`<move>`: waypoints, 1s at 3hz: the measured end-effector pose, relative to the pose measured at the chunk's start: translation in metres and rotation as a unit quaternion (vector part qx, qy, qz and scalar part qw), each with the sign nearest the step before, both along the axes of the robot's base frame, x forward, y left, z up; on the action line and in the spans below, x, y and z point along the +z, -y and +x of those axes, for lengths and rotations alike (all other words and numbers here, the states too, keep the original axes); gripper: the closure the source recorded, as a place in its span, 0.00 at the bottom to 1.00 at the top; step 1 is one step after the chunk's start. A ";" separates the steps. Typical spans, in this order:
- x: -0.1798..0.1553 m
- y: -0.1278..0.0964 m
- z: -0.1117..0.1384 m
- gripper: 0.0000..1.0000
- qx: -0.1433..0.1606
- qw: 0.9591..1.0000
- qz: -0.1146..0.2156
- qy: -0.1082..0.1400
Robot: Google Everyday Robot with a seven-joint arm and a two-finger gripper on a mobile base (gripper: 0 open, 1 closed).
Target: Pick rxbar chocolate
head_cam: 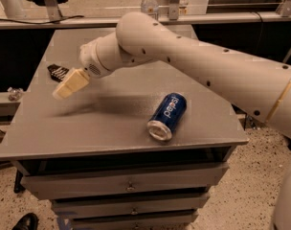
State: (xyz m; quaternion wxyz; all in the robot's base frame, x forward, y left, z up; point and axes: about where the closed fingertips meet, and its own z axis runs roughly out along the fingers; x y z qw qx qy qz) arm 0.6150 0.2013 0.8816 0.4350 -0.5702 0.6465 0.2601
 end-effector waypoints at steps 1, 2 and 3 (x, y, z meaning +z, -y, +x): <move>-0.019 -0.028 0.021 0.00 -0.006 1.000 0.017 -0.020; -0.035 -0.039 0.037 0.00 -0.015 0.999 0.021 -0.034; -0.048 -0.037 0.049 0.00 -0.027 0.998 0.019 -0.044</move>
Offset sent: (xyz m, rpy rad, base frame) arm 0.0617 0.0468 -0.0546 0.0497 0.1013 -0.0634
